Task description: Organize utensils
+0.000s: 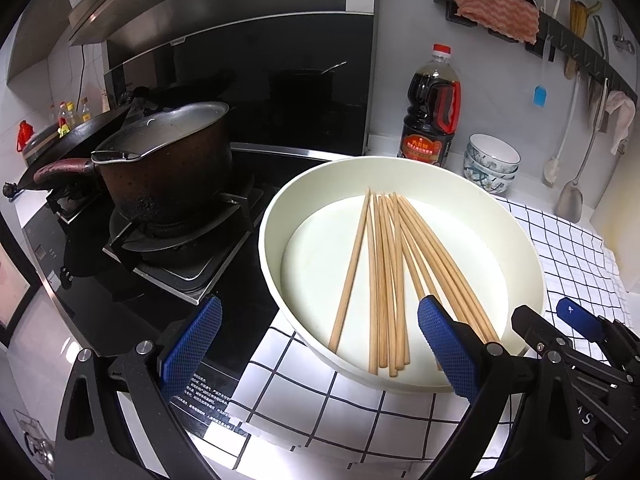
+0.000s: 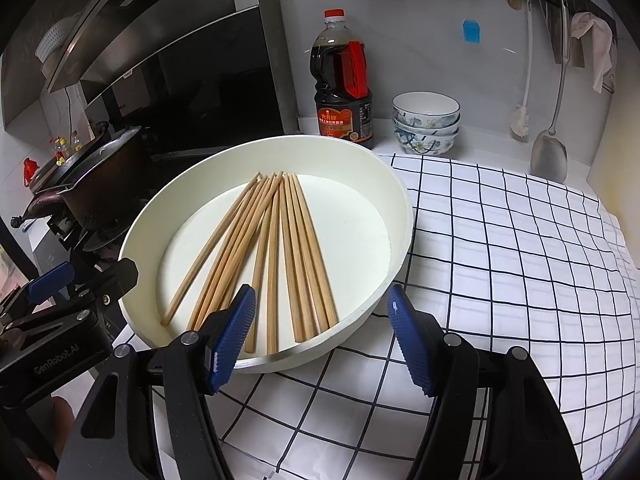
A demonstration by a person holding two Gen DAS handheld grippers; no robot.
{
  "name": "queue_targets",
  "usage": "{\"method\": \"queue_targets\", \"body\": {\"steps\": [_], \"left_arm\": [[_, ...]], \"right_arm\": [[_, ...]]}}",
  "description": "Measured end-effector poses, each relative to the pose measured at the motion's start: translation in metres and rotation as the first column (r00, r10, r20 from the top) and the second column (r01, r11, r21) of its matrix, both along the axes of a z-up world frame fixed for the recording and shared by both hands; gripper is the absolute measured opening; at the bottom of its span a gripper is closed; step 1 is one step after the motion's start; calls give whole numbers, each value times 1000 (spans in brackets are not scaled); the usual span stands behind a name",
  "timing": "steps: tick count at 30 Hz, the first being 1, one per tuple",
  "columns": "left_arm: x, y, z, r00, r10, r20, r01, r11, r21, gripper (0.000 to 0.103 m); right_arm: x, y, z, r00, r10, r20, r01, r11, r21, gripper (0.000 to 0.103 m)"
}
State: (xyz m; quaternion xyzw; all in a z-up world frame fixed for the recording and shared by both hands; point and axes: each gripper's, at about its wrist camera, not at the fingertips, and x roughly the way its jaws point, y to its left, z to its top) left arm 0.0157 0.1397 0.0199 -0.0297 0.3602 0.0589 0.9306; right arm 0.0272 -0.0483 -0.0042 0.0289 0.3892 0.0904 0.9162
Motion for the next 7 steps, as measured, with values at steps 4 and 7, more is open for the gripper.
{"method": "queue_targets", "body": {"steps": [4,7], "left_arm": [[1,3,-2,1000,6,-13,-7,1000,-16,97],[1,4,-2,1000,11,-14,-12,1000,-20,97]], "right_arm": [[0,1,0,1000,0,-1,0,1000,0,65],[0,1,0,1000,0,-1,0,1000,1,65]]}}
